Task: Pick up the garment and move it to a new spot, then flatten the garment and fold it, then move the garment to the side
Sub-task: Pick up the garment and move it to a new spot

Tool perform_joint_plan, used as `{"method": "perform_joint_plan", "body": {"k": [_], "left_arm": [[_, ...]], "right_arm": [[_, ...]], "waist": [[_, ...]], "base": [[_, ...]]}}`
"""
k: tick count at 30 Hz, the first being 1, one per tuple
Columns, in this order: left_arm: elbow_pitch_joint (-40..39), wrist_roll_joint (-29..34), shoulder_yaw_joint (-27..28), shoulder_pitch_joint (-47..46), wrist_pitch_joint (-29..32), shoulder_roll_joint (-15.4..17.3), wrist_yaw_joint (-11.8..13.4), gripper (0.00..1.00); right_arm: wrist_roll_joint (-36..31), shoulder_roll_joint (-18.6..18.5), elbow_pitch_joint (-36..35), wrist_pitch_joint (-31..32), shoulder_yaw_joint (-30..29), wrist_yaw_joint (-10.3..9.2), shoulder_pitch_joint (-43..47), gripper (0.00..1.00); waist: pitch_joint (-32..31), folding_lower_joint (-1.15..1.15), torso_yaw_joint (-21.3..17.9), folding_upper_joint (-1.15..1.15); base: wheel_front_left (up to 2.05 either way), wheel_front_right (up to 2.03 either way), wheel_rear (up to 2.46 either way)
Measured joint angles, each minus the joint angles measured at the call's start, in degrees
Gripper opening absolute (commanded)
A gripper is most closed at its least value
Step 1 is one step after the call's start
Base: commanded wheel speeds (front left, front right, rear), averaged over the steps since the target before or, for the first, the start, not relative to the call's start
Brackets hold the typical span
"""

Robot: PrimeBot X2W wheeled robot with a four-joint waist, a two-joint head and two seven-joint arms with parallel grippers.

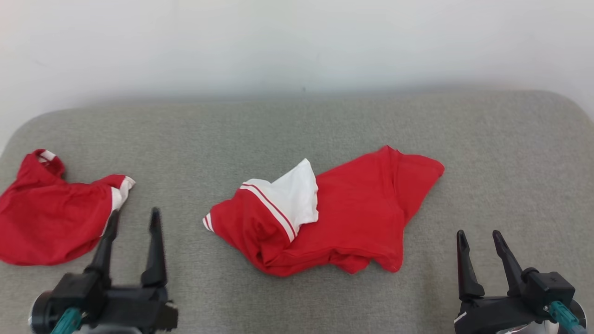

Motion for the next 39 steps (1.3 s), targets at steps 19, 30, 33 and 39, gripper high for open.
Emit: {"method": "perform_joint_plan", "body": {"k": [19, 30, 33, 39], "left_arm": [[-3.54, 5.17, 4.47, 11.16, 0.0, -1.31, -3.14, 1.0], [-1.47, 6.88, 3.44, 10.99, 0.0, -2.68, -4.87, 1.0], [-1.02, 7.19, 3.67, 10.99, 0.0, -2.8, -5.27, 1.0], [-0.51, 8.2, 4.15, 10.99, 0.0, -3.07, -5.79, 1.0]], "right_arm": [[0.78, 0.01, -1.36, 0.91, 1.43, 0.0, 3.43, 1.0], [0.62, 0.0, -1.56, 1.51, 1.33, 0.01, 4.35, 1.0], [0.59, 0.01, -1.55, 1.58, 1.38, 0.0, 4.41, 1.0], [0.6, 0.0, -1.55, 2.01, 1.64, 0.0, 4.61, 1.0]], "waist": [[-3.5, 0.0, 2.77, 0.0], [-3.04, 0.01, 4.22, 0.0], [-2.98, 0.01, 4.48, 0.0], [-2.66, 0.01, 4.78, 0.01]], "base": [[0.0, 0.0, 0.0], [0.0, 0.0, 0.0], [0.0, 0.0, 0.0], [0.0, 0.0, 0.0]]}}
